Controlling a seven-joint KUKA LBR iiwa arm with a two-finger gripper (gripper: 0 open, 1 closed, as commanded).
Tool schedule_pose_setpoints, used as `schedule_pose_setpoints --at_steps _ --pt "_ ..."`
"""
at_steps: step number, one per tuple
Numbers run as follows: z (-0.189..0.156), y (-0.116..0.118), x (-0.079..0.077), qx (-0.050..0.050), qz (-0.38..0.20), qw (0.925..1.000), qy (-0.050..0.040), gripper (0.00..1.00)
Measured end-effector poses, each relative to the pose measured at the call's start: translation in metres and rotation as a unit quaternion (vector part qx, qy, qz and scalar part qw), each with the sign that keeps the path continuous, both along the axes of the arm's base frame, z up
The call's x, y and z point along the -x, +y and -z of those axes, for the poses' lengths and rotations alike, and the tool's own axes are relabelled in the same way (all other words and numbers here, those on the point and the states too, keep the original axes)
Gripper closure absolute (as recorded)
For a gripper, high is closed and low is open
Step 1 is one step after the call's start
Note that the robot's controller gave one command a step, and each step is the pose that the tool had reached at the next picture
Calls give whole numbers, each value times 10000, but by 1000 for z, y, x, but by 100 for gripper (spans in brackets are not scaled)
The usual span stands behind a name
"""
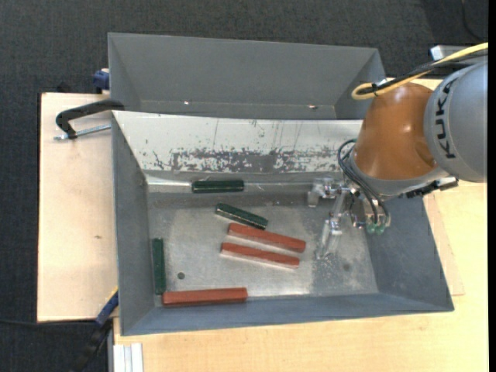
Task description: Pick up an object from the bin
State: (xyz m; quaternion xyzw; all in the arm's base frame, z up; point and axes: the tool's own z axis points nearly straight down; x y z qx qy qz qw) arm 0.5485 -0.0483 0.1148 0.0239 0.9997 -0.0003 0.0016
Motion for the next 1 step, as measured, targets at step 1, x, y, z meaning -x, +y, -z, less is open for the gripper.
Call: schedule_pose_setpoints --at_steps 1 --pt "41 37 42 -10 664 9978 -11 100"
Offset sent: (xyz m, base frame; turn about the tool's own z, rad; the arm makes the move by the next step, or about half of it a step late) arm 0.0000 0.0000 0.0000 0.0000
